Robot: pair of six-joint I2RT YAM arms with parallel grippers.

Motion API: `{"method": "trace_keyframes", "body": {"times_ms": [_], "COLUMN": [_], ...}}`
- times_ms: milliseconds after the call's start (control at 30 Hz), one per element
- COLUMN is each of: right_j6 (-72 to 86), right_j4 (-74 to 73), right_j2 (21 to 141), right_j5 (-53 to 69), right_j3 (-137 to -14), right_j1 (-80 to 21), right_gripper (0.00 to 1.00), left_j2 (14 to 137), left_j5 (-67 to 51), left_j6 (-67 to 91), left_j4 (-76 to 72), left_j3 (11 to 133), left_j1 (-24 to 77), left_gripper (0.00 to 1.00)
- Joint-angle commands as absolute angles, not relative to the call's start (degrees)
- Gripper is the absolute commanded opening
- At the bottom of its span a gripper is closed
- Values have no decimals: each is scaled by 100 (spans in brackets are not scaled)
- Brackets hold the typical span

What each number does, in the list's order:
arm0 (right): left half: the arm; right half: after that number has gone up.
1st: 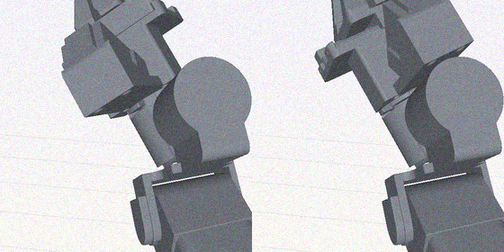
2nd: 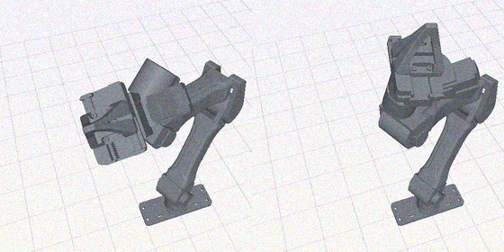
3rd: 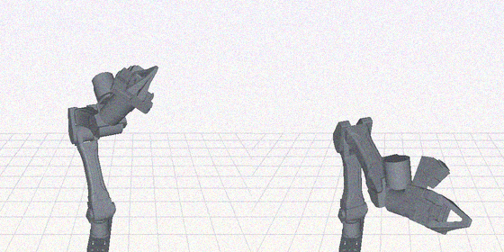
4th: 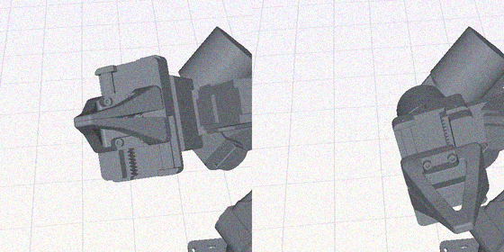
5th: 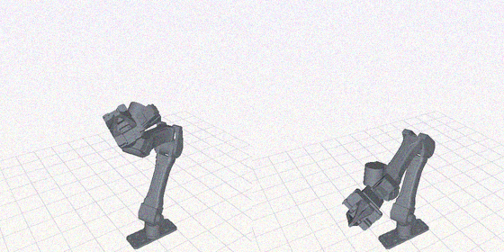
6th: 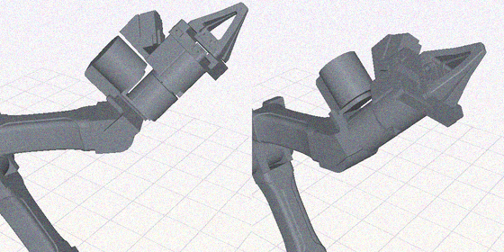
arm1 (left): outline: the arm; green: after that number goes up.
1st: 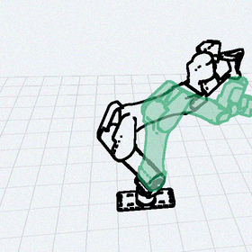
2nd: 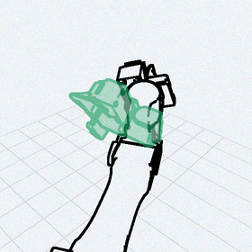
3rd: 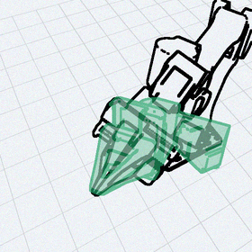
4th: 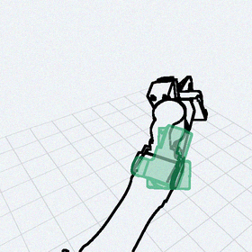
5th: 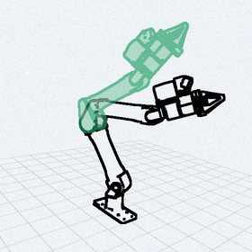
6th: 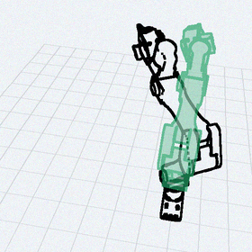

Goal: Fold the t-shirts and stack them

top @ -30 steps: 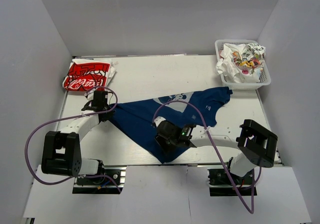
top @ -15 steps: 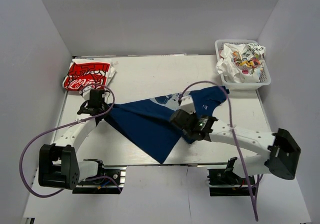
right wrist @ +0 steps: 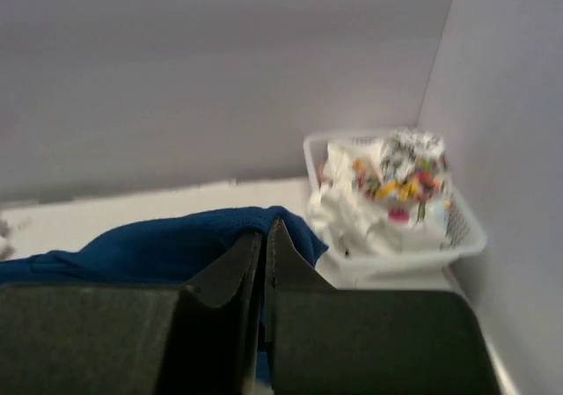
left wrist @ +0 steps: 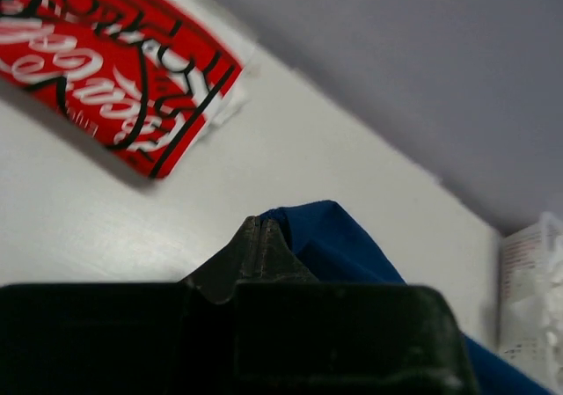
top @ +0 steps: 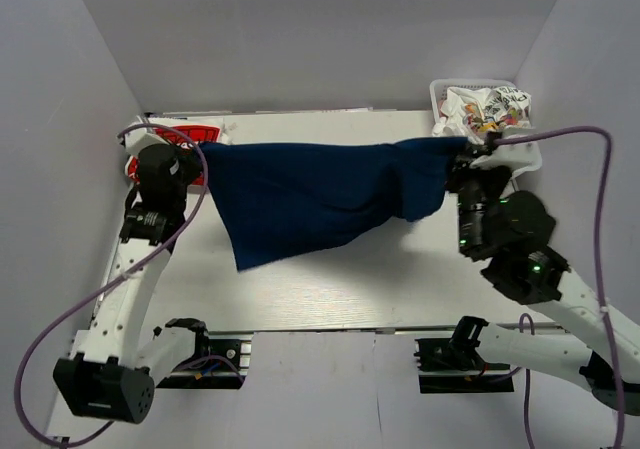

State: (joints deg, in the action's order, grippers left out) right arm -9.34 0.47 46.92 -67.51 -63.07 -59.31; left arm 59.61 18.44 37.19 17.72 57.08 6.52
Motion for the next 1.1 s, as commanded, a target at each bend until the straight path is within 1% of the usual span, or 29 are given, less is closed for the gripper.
{"method": "trace_keyframes", "body": {"times_ms": [0, 33, 100, 133, 200, 233, 267, 300, 333, 367, 400, 533, 633, 667, 700, 733, 767, 800, 833, 867, 900, 933, 967, 1000, 1033, 1067], "right_j6": [-2883, -2909, -3014, -3154, -3155, -3077, -3033, -2980, -2919, -2892, -2883, -3146, -3655, -4065, -4704, -5781, -6471, -8122, -8443, -8603, -8613, -7917, -7553, -6819, -6098, -5473], "right_j4": [824, 565, -295, -412, -903, -1027, -1255, -1440, -1511, -1773, -1836, -1785, -1197, -221, 459, 1327, 4216, 5080, 5794, 6645, 6566, 5678, 5321, 5048, 4845, 4260], "right_j2": [4658, 4824, 4939, 5026, 5150, 5168, 5133, 5124, 5107, 5115, 5124, 5229, 5440, 5493, 5545, 5763, 5861, 5984, 6420, 6547, 6713, 6828, 6916, 6978, 7039, 7310], "right_j5": [-6376, -6215, -5777, -5635, -5354, -5109, -4776, -4616, -4188, -4044, -3930, -3919, -4279, -4594, -5180, -5490, -5685, -5843, -5880, -5845, -5819, -5775, -5722, -5678, -5539, -5494], "right_j3": [-7169, -7929, -8374, -8959, -9541, -9702, -10138, -10264, -10396, -10745, -10845, -11127, -10909, -10812, -10245, -9926, -9610, -8980, -8852, -8781, -8624, -8492, -8386, -8306, -8027, -7929], "right_j1": [-5924, -5915, -5933, -5924, -5933, -5941, -5933, -5933, -5924, -5924, -5915, -5924, -5933, -5933, -5959, -5933, -5924, -5924, -5819, -5757, -5696, -5330, -5152, -5002, -4618, -4231], "right_gripper": [0, 0, 0, 0, 0, 0, 0, 0, 0, 0, 0, 0, 0, 0, 0, 0, 0, 0, 0, 0, 0, 0, 0, 0, 0, 0], "left_j2": [5319, 5169, 4732, 4581, 4264, 4097, 3791, 3658, 3552, 3403, 3401, 3340, 3672, 3787, 3910, 4033, 4287, 4428, 4578, 4753, 5173, 5403, 5623, 5825, 6227, 6432], "left_j5": [2092, 2040, 2100, 2153, 2224, 2224, 2224, 2171, 2084, 2022, 2021, 1724, 1469, 1416, 1415, 1363, 1362, 1362, 1362, 1362, 1423, 1546, 1547, 1547, 1495, 1433], "left_j6": [3323, 3322, 3243, 3243, 3243, 3243, 3243, 3191, 3190, 3138, 3138, 2980, 2857, 2856, 2856, 2856, 2909, 2987, 2988, 3040, 3093, 3094, 3094, 3146, 3146, 3146], "left_j4": [1574, 1512, 1512, 1564, 1617, 1617, 1617, 1565, 1564, 1564, 1634, 1635, 1530, 1529, 1529, 1407, 1328, 1214, 987, 984, 984, 984, 923, 845, 731, 434], "left_j3": [5985, 6055, 6134, 6187, 6354, 6354, 6433, 6529, 6661, 6749, 6837, 7337, 7566, 7567, 7628, 7577, 7515, 7280, 7164, 7093, 7032, 7031, 7031, 6840, 6742, 6619], "left_j1": [633, 633, 633, 633, 633, 633, 633, 633, 572, 510, 510, 510, 510, 510, 510, 510, 510, 510, 510, 510, 510, 588, 589, 589, 589, 589], "left_gripper": [0, 0, 0, 0, 0, 0, 0, 0, 0, 0, 0, 0, 0, 0, 0, 0, 0, 0, 0, 0, 0, 0, 0, 0, 0, 0]}}
